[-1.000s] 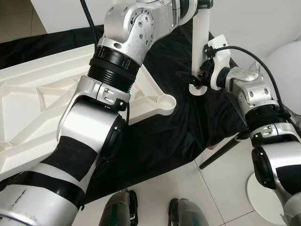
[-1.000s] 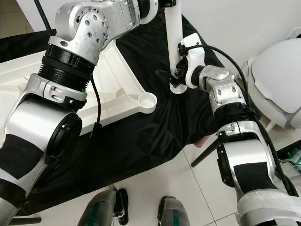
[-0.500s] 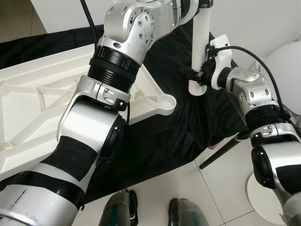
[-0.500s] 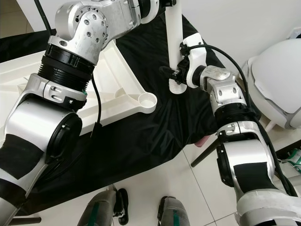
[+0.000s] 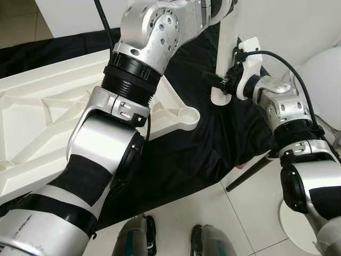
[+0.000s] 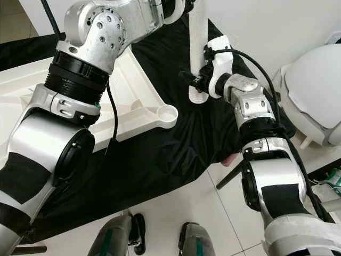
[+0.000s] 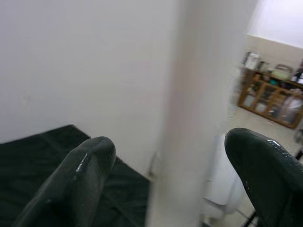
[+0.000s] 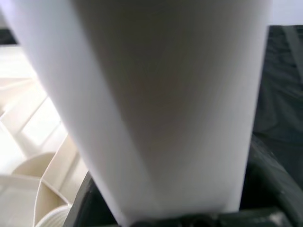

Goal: Building children table

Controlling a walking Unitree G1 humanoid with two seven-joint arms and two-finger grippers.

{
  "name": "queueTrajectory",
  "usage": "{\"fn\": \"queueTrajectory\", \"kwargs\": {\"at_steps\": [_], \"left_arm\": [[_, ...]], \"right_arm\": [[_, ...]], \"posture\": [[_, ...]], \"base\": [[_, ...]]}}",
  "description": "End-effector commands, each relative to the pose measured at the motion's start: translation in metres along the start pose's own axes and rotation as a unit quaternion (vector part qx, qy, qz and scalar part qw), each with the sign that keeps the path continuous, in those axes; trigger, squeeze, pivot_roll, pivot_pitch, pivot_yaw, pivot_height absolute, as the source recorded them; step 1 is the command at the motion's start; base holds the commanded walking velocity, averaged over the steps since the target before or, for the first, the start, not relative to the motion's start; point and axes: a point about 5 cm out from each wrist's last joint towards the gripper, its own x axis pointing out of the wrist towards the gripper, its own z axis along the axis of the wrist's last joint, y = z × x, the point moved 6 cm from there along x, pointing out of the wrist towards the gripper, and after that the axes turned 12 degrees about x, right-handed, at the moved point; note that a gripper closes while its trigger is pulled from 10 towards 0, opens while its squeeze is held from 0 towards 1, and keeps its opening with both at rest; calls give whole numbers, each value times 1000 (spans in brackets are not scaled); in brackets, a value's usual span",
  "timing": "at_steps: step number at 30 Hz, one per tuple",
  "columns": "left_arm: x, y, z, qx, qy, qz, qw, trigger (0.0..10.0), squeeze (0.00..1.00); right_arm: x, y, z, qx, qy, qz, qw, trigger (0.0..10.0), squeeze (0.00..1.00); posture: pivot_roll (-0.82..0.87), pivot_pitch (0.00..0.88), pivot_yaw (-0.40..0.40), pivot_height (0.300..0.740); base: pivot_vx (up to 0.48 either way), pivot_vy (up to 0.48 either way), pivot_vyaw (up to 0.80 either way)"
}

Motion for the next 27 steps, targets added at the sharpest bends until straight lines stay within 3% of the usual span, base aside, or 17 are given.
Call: {"fn": "queueTrajectory", "kwargs": {"at_steps": [1,5,8,18,23,26,27], "left_arm": [[-5,-29,2,20,-30,-147,988,10000,0],[-4,-15,-3,35,-27,-112,993,10000,0],[-8,8,-9,29,-28,-69,997,10000,0],[-21,5,-3,11,-56,-84,995,10000,0],[-25,12,-14,38,-54,-66,996,10000,0],[-34,30,-43,34,-20,-26,999,10000,0],[-34,30,-43,34,-20,-26,999,10000,0]], "right_arm": [[0,0,5,8,-22,-4,1000,10000,0],[-2,-5,10,22,-42,-18,999,10000,0],[-10,-22,13,78,-76,-67,992,10000,0],[-16,-40,-4,143,-81,-136,977,10000,0],[-17,-44,-11,152,-82,-167,971,10000,0],[-17,-40,-14,153,-98,-176,967,10000,0],[-17,-40,-14,153,-98,-176,967,10000,0]], "posture": [[-37,48,25,740],[-36,43,26,740],[-35,30,23,740],[-26,8,15,740],[-21,0,11,740],[-12,0,7,740],[-12,0,7,740]], "base": [[0,0,0],[0,0,0],[0,0,0],[0,0,0],[0,0,0],[0,0,0],[0,0,0]]}}
